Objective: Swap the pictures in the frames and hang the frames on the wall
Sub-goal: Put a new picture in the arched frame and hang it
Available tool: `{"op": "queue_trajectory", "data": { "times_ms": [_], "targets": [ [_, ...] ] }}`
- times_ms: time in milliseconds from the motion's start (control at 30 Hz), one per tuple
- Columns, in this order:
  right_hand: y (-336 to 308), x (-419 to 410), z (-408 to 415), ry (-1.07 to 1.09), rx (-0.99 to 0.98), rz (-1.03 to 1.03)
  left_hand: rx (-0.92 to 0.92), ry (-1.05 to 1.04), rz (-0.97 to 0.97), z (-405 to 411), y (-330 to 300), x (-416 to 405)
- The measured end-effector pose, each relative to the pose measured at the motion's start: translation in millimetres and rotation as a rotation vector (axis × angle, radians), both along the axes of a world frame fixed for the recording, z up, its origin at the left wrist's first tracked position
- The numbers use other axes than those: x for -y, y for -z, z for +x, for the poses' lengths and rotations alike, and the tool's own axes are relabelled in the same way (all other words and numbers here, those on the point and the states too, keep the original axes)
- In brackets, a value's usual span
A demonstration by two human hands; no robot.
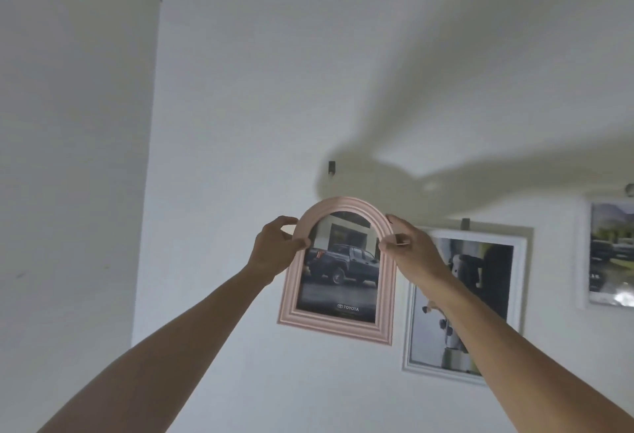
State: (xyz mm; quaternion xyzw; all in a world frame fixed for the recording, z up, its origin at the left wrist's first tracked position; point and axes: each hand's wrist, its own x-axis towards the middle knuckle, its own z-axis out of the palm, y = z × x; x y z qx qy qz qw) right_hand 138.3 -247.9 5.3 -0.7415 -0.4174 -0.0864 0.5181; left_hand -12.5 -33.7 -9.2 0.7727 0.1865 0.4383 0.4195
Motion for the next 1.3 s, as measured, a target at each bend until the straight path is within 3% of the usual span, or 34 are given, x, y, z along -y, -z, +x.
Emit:
{"op": "queue_trajectory", "data": {
  "times_ms": [200,567,800,967,1300],
  "targets": [
    [-32,-55,1,0.083,0.036,0.145,0.021,-0.074,0.156,10,-37,-37],
    [-43,-100,27,0.191,0.115,0.175,0.042,-0.084,0.217,44,-50,-73],
    [-17,-111,40,0.299,0.335,0.149,-0.006,-0.173,0.349,57,-32,-81],
    [-16,-112,39,0.516,0.527,0.061,-0.009,-0.249,0.432,65,-32,-83],
    [-17,-115,53,0.457,0.528,0.035,0.051,-0.255,0.417,68,-29,-85]
  ]
}}
